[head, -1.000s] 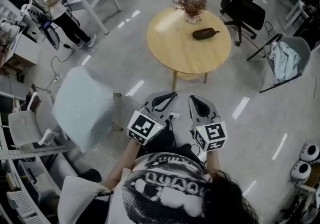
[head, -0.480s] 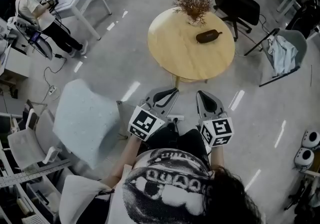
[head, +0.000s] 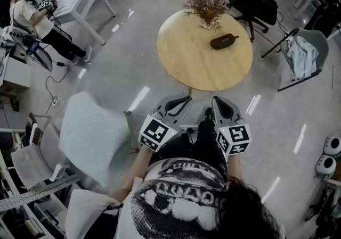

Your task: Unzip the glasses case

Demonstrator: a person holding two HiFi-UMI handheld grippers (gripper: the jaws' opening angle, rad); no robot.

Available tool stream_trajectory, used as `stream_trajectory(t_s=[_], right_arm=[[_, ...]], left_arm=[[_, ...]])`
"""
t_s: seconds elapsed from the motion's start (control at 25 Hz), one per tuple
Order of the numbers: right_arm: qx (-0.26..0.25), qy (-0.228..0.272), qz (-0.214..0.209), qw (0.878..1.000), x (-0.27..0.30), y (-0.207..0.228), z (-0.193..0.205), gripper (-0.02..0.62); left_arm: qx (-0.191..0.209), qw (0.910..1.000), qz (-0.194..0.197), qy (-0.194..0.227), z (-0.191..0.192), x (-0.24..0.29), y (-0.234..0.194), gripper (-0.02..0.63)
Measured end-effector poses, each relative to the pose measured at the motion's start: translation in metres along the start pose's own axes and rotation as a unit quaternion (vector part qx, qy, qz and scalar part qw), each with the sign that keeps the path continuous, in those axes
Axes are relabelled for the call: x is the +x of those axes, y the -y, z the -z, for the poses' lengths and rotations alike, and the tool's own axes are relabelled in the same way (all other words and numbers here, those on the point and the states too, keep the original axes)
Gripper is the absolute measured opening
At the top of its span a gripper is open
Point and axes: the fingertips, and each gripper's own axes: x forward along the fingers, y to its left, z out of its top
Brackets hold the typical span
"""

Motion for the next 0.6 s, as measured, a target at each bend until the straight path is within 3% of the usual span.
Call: stream_trajectory(t_s=[0.32, 0.6], right_arm=[[0.009, -0.012, -0.011, 1.000, 0.039, 0.050, -0.002, 0.000], [0.015, -0.033, -0.025, 0.999, 0.085, 0.120, -0.011, -0.001]], left_arm=[[-0.013, 0.9997, -0.012, -0.015, 0.003, 0.051, -0.032, 0.021], [-0.017, 0.9991, -0.019, -0.035, -0.005, 0.130, -0.073, 0.021]])
